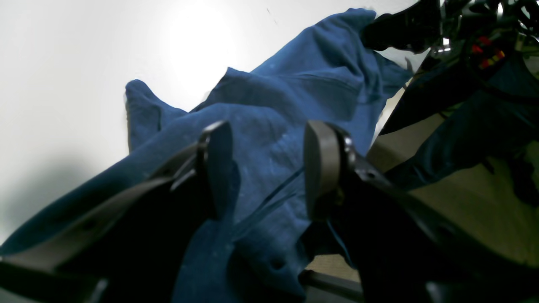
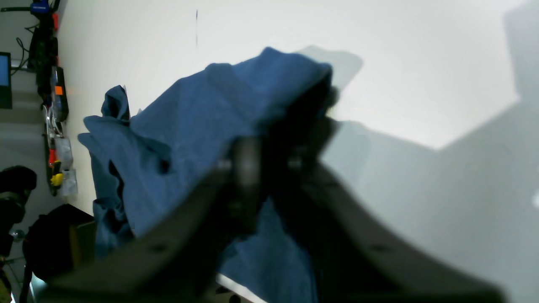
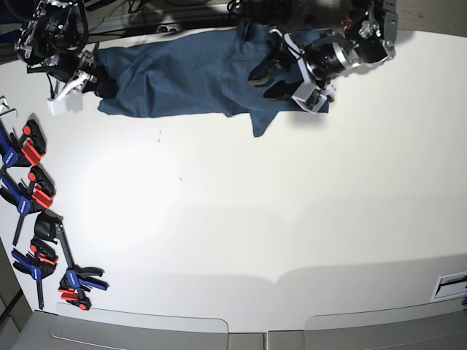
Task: Fold the T-shirt properly
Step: 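Release with the left gripper and move the right gripper onto the folded bundle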
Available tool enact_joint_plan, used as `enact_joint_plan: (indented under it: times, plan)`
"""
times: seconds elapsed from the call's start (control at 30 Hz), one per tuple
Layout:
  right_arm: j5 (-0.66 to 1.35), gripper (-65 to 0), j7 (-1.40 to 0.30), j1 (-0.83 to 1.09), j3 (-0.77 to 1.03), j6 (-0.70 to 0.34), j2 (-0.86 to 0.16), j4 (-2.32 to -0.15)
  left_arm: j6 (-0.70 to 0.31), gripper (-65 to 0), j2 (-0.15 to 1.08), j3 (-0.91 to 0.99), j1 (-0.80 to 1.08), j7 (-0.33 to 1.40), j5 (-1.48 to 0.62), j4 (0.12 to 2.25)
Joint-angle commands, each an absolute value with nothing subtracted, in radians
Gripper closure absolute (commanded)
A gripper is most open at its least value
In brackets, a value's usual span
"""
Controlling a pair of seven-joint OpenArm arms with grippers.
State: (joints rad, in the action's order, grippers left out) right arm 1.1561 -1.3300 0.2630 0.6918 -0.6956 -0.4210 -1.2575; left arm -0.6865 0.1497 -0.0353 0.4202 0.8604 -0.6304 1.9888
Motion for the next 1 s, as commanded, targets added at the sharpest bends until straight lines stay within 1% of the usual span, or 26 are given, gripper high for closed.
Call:
enact_joint_plan:
  times: [0.0,0.07,0.13,0.2,0.27,0.33,0.4,0.57,0.8,0.97]
  plan:
    - [1.182,0.0,-1.324,0.251,0.698,-0.698,-0.441,-1.269,-0.698,-24.8,0.151,-0.028,0.416,0.836,-0.655,2.011]
    - [1.182,0.0,-1.326,0.241,0.698,-0.698,-0.442,-1.269,-0.698,-22.1,0.151,-0.002,0.416,0.837,-0.655,2.016]
    - [1.183,0.0,-1.326,0.229,0.698,-0.698,-0.443,-1.269,-0.698,-17.3,0.157,0.038,0.416,0.84,-0.656,2.022]
    - [1.187,0.0,-1.326,0.213,0.699,-0.698,-0.445,-1.27,-0.698,-9.9,0.171,0.089,0.416,0.84,-0.656,2.025]
    - [1.19,0.0,-1.329,0.196,0.7,-0.698,-0.447,-1.271,-0.698,0.0,0.188,0.147,0.419,0.84,-0.655,2.025]
    - [1.192,0.0,-1.353,0.178,0.7,-0.698,-0.445,-1.275,-0.661,0.0,0.204,0.208,0.427,0.848,-0.655,2.024]
    - [1.241,0.0,-1.396,0.165,0.7,-0.698,-0.446,-1.282,-0.653,0.0,0.217,0.268,0.449,0.859,-0.655,2.024]
    - [1.479,0.0,-1.396,0.157,0.7,-0.698,-0.442,-1.327,-0.654,0.0,0.223,0.386,0.522,0.959,-0.655,2.024]
    - [1.484,0.0,-1.396,0.158,0.675,-0.698,-0.397,-1.455,-0.654,0.0,0.222,0.417,0.601,0.969,-0.655,2.021]
    - [1.484,0.0,-1.396,0.164,0.53,-0.698,-0.347,-1.571,-0.654,0.0,0.222,0.417,0.601,0.992,-0.655,2.021]
